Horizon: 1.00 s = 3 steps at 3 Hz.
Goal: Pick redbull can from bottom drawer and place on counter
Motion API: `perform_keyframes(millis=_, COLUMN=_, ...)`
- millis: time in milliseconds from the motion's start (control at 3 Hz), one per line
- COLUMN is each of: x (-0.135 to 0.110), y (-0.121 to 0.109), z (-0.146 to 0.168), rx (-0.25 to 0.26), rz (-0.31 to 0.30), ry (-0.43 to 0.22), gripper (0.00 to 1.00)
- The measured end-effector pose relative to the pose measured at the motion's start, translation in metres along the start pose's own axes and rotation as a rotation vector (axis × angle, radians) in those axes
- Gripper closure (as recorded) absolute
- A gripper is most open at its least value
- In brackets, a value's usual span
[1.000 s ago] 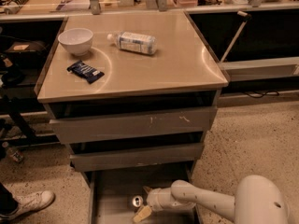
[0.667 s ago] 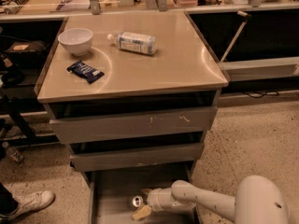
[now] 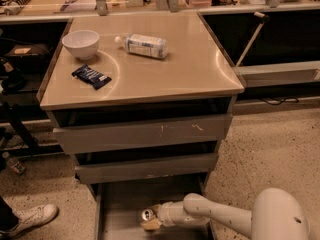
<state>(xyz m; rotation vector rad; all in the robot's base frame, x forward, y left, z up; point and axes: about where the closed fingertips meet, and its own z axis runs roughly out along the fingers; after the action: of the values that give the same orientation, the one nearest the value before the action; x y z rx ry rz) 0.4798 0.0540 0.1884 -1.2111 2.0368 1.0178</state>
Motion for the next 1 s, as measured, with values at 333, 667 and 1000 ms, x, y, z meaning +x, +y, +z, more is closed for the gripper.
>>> perform_keyframes(millis=333, x=0.0, y=0.0, z=0.0, rx=0.0, rz=0.0, ry=0.0, gripper=0.89)
perform_keyframes(millis=667, x=-0.017, y=0.011, z=-0.013, rx=0.026, rz=0.006, ry=0.008, gripper=1.0)
perform_keyframes(millis=1000, x=-0.04, y=0.021, z=-0.041, rx=0.093, rz=0.014, ry=0.009, gripper=1.0)
